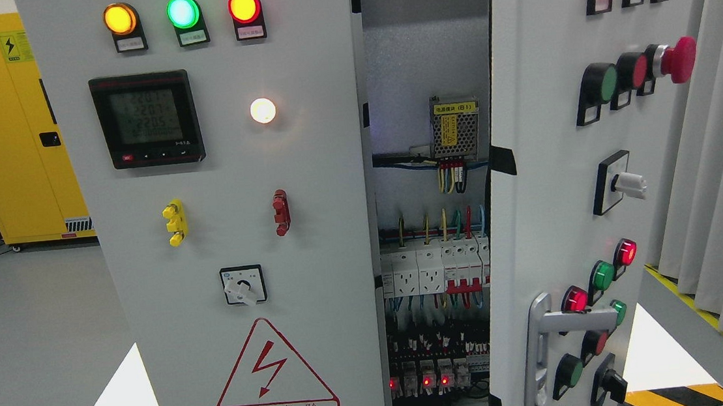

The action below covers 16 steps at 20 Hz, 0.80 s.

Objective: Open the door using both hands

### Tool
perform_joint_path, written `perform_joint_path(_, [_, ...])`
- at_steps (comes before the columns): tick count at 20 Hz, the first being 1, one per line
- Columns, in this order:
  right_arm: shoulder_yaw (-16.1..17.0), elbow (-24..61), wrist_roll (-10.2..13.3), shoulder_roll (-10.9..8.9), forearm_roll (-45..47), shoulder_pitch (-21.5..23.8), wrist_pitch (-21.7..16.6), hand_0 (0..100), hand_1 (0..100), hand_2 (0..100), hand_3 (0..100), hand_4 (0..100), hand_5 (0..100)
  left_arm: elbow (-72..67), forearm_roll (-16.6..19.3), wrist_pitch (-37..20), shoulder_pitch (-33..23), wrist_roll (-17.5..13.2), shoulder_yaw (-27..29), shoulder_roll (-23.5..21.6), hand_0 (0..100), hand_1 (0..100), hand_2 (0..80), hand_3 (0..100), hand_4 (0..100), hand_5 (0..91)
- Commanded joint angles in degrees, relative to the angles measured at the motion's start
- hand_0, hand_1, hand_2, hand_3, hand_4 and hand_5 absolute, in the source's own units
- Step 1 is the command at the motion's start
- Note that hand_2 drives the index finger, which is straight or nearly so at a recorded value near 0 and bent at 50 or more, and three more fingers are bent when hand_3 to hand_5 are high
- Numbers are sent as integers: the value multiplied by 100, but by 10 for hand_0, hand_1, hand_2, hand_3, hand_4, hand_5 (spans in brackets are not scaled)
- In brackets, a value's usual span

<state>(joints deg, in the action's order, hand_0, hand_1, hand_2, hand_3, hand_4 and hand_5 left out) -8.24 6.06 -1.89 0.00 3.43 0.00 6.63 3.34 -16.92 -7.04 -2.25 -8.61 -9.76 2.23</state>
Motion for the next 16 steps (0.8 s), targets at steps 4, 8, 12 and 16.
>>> perform_joint_path(4, [7,0,-4,220,0,18,-4,0,500,40,0,0,0,0,4,9,-4,0,0,-12,120,556,0,0,0,0])
perform_joint_path(8, [7,0,-4,229,0,27,5,0,500,40,0,0,0,78,-13,-8,22,-9,9,-30,120,556,0,0,0,0])
perform_joint_path(12, [7,0,-4,220,0,27,-4,0,500,40,0,0,0,1076,-49,-298,-362,-175,27,-275,120,556,0,0,0,0])
perform_joint_path(16, [7,-8,-4,220,0,27,-4,0,500,40,0,0,0,2757,-66,-342,-803,-1097,70,-671,120,556,0,0,0,0])
